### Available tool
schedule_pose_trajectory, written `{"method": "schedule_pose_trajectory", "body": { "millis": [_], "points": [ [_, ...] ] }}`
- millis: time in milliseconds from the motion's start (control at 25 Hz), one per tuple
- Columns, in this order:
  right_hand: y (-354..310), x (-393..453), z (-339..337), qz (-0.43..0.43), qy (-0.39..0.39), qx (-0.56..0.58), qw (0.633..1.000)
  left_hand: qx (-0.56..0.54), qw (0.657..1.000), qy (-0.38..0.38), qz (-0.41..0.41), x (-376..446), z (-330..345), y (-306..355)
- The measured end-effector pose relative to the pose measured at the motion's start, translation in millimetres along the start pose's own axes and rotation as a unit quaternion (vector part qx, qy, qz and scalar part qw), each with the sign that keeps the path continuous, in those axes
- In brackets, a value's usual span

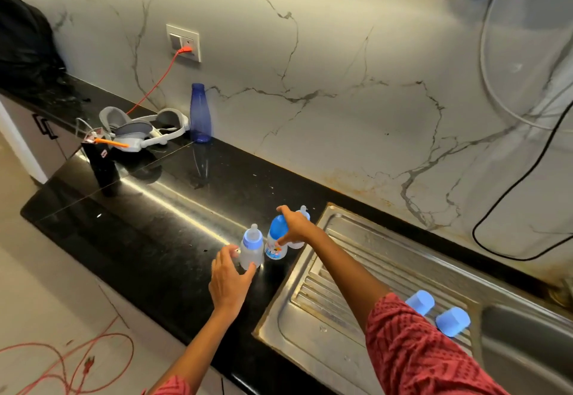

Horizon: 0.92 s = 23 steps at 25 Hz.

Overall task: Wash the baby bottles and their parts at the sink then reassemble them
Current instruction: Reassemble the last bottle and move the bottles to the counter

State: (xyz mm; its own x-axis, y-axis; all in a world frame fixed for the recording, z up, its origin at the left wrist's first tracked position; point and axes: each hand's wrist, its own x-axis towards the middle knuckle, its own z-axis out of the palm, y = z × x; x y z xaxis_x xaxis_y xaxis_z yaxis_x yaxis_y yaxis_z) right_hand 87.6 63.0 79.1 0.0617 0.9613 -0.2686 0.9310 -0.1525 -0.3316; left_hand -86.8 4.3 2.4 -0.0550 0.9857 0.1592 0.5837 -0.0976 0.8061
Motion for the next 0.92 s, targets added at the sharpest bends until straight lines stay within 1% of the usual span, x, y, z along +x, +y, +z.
{"method": "schedule_pose_trajectory", "body": {
  "millis": [80, 160, 280, 360, 400, 480, 520, 560, 600, 640, 680, 760, 800, 840, 880, 920],
  "points": [
    [1, -7, -6, -0.004, 0.008, -0.017, 1.0, 0.012, 1.0, -0.016, -0.012, 4, 8, 7],
    [-1, -20, -15, -0.009, 0.025, 0.005, 1.0, 0.009, 0.999, -0.02, -0.039, 4, 18, 12],
    [8, -49, -30, -0.021, 0.085, 0.073, 0.993, -0.033, 0.998, -0.015, -0.055, 7, 33, 11],
    [38, -75, -32, 0.001, 0.134, 0.081, 0.988, -0.075, 0.995, -0.023, -0.066, 12, 41, 10],
    [62, -90, -29, 0.025, 0.158, 0.08, 0.984, -0.085, 0.993, -0.027, -0.072, 13, 45, 9],
    [122, -116, -17, 0.125, 0.172, 0.071, 0.975, -0.087, 0.993, -0.023, -0.075, 12, 48, 8],
    [152, -130, -10, 0.194, 0.156, 0.031, 0.968, -0.088, 0.993, -0.021, -0.074, 8, 49, 9],
    [183, -140, 0, 0.26, 0.123, -0.02, 0.957, -0.093, 0.993, -0.023, -0.074, 3, 49, 10],
    [206, -153, 10, 0.318, 0.071, -0.05, 0.944, -0.099, 0.992, -0.029, -0.073, -1, 48, 11],
    [220, -165, 18, 0.348, 0.027, -0.058, 0.935, -0.107, 0.991, -0.035, -0.069, -7, 47, 12],
    [232, -172, 31, 0.36, 0.016, -0.039, 0.932, -0.115, 0.99, -0.04, -0.066, -12, 46, 14],
    [243, -172, 39, 0.343, 0.041, 0.023, 0.938, -0.126, 0.989, -0.046, -0.066, -18, 42, 16],
    [240, -173, 32, 0.323, 0.071, 0.063, 0.942, -0.128, 0.988, -0.05, -0.066, -20, 40, 19],
    [233, -171, 21, 0.291, 0.12, 0.108, 0.943, -0.13, 0.988, -0.055, -0.062, -21, 38, 21],
    [217, -169, 4, 0.264, 0.194, 0.183, 0.927, -0.13, 0.988, -0.059, -0.06, -20, 37, 21],
    [198, -166, -14, 0.23, 0.241, 0.213, 0.918, -0.13, 0.988, -0.063, -0.062, -19, 36, 20]
  ]
}}
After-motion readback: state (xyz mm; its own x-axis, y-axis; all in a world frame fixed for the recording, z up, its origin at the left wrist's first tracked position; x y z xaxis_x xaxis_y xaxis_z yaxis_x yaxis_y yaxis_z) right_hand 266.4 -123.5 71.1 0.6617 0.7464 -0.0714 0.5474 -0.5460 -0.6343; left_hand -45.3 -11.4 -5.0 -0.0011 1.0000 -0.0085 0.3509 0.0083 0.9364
